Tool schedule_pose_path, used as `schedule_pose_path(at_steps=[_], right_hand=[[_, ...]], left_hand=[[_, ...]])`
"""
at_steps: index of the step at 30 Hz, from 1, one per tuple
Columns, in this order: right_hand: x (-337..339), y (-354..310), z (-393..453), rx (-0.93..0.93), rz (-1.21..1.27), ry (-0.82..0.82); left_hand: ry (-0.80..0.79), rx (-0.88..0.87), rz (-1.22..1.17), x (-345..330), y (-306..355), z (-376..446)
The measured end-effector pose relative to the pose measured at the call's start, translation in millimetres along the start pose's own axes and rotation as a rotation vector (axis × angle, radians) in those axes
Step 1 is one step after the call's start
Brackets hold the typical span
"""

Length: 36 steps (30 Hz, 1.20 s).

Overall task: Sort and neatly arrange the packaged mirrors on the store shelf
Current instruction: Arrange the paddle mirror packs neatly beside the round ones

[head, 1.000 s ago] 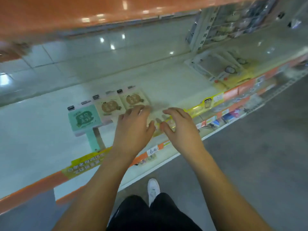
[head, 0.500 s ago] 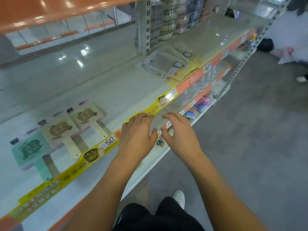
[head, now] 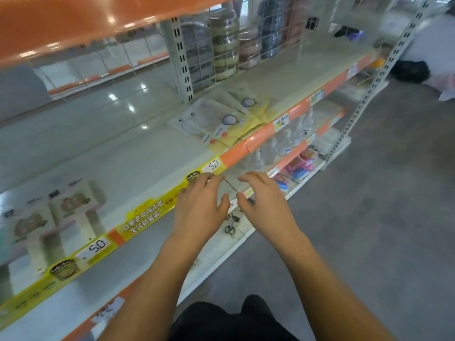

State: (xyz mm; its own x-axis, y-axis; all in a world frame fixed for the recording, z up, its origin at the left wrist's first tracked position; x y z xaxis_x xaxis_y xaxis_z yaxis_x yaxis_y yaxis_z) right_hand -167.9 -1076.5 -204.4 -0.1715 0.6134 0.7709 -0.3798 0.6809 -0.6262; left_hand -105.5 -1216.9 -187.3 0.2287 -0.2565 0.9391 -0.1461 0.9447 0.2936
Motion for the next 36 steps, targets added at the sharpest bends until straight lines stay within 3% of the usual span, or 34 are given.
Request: schedule_pose_path(at_steps=[18, 29, 36], right_hand=[[-32.3, -8.3, 73.8, 0.046, -0.09, -0.034], [-57.3, -19.5, 127.2, 0.09, -0.111, -0.003], [-50.4, -23.3, 188.1, 0.188, -0.126, -0.007]], left_hand=[[-0.007, 0.065, -0.049, -8.7, -48.7, 62.8], [0.095, 0.073, -0.057, -16.8, -85.8, 94.1], [0.08, 0.213, -0.084, -16.3, -89.5, 118.6]])
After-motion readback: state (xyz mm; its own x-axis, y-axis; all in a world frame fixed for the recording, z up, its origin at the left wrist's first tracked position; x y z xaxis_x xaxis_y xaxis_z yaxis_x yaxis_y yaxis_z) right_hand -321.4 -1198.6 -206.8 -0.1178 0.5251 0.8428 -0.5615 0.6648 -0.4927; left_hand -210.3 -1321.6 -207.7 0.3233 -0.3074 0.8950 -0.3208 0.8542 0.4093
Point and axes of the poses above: each hand's wrist, its own z-axis towards the middle knuckle, its own x-axis out of the back of the hand, y = z × x, the point moved 2 cm from there along z, towards the middle knuckle, and after that the axes turned 5 degrees about -x, right-handed, at the moved point
